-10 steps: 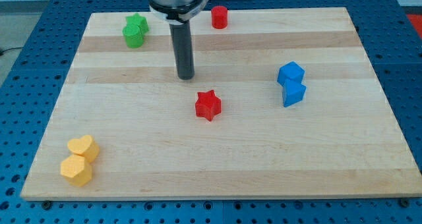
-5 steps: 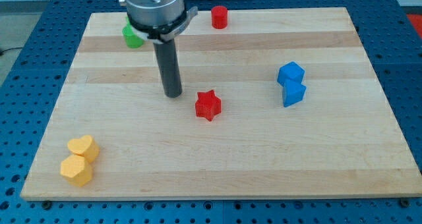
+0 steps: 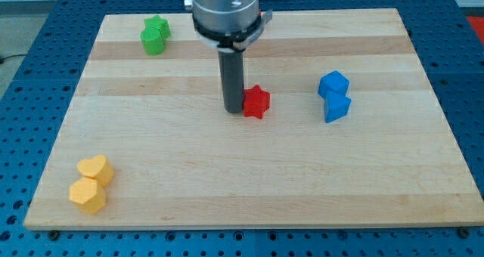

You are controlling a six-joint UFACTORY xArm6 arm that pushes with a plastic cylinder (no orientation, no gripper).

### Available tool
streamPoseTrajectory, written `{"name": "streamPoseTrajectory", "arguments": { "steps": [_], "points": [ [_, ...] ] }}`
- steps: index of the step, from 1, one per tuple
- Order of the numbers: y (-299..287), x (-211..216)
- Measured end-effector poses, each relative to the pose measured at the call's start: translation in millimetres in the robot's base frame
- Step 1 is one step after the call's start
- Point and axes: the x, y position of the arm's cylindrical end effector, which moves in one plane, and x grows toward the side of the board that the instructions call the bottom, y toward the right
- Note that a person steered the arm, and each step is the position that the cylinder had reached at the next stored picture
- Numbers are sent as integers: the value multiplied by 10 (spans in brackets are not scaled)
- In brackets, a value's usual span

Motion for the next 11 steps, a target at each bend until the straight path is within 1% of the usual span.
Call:
{"name": "streamPoseTrajectory", "arguments": {
  "steps": [1,2,3,4,5,6,7,8,9,10,11],
  "points": [
    [151,249],
    [175,613],
    [440,713],
    [608,471],
    [657,132],
    [245,-152],
    [18,-493],
    [-18,-883],
    [-198,-835],
    [-628,-758],
    [-476,-1042]
  ]
}}
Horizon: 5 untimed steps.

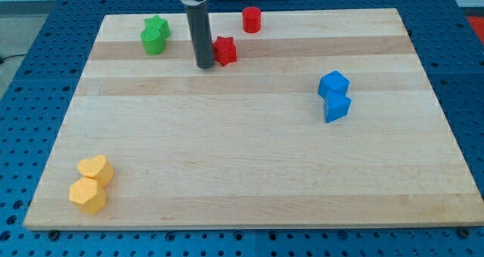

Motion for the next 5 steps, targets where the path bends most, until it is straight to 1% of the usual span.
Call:
{"name": "streamPoseTrajectory", "arguments": {
  "steps": [1,2,3,4,5],
  "points": [
    [240,-328],
    [328,-488],
    [171,-477],
    [87,-202],
    [199,-197]
  ]
}}
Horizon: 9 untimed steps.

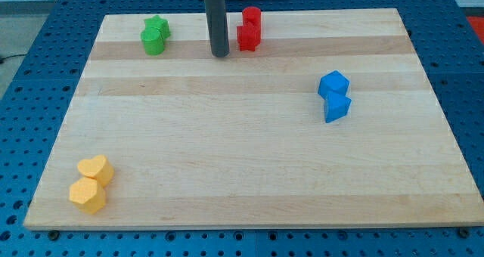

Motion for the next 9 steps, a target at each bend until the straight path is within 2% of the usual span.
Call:
{"name": "streamPoseTrajectory", "arguments": {
  "steps": [3,4,5,6,7,9],
  "points": [
    [227,-479],
    [154,-478],
    [-112,-200],
    [244,157],
    [670,331],
    [599,-102]
  ]
}}
